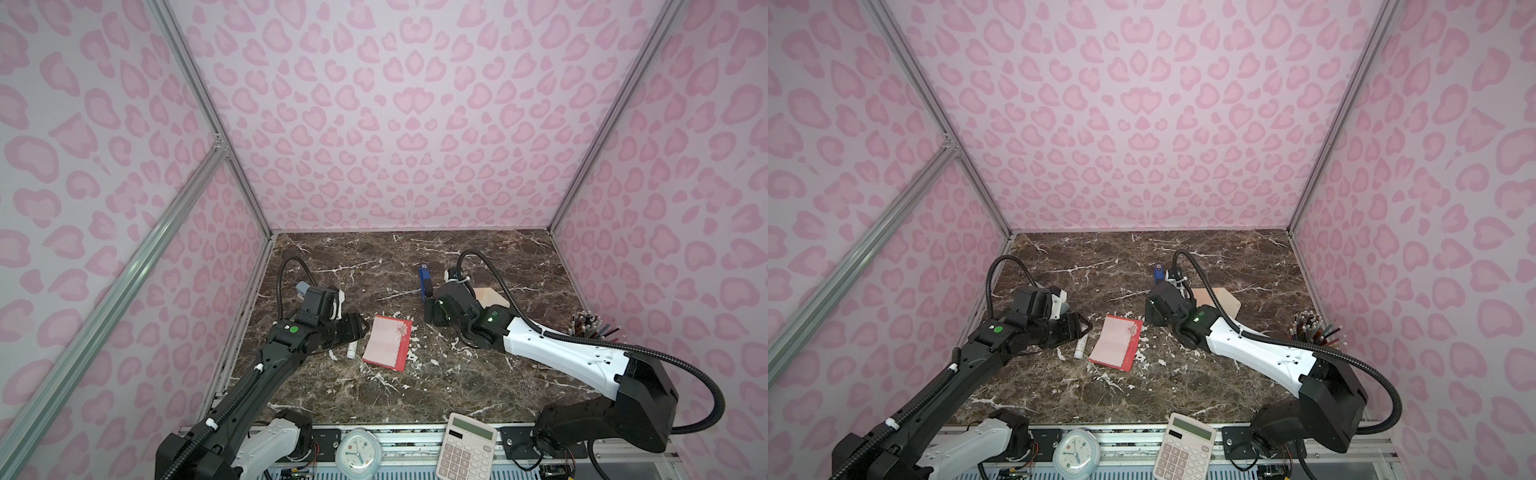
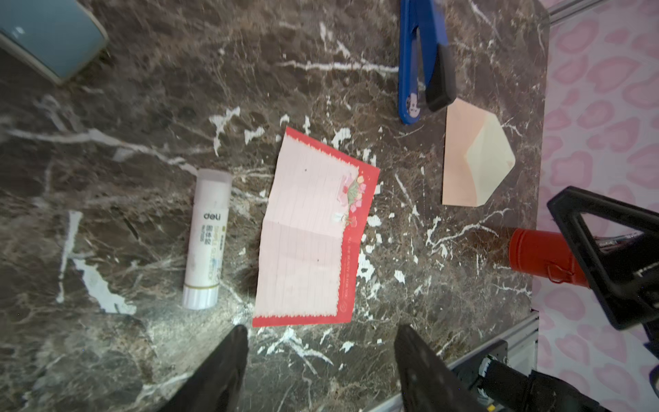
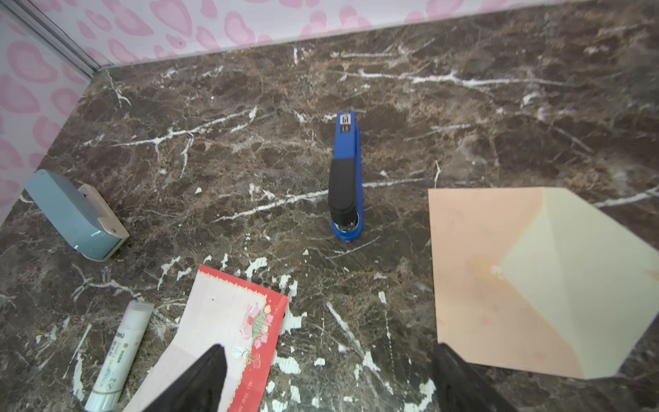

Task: Place the letter into the envelope and seal it
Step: 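Reach both grippers toward the pink-and-red letter and grasp its edges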

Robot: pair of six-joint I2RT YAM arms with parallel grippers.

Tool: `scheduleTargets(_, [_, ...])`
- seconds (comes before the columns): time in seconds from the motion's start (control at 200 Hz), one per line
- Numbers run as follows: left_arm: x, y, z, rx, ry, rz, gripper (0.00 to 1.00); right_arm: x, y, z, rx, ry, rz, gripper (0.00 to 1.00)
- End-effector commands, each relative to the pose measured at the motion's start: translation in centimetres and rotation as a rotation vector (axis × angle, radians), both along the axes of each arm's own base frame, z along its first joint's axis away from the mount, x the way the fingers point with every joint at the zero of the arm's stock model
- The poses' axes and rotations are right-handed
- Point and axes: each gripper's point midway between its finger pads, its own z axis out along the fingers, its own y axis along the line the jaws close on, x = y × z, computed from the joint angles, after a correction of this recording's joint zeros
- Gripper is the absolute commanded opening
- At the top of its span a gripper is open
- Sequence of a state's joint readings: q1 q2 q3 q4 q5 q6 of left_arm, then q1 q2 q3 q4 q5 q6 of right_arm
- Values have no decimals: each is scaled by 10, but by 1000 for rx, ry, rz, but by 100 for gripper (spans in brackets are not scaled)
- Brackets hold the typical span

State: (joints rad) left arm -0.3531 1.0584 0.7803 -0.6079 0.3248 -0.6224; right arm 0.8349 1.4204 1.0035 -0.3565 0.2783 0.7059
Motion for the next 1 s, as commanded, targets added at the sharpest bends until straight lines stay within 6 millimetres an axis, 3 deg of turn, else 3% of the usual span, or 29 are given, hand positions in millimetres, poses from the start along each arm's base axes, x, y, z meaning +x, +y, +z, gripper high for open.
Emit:
scheduleTargets(0.0, [-16,-9,-16,-37,121,-15,69,-6,17,-12,103,62,14,88])
scheduleTargets(0.29, [-15,-9,-44,16,176,-2,67,-13,39,-47,145,182,94,87])
scheduleTargets(0.505, [-15,-11,-65,24,216,-15,66,-15,40,-67,172,253,107,84])
scheduleTargets(0.995, [-6,-25,-93,35,312,-131,60,-14,23,-73,182,256,42,82])
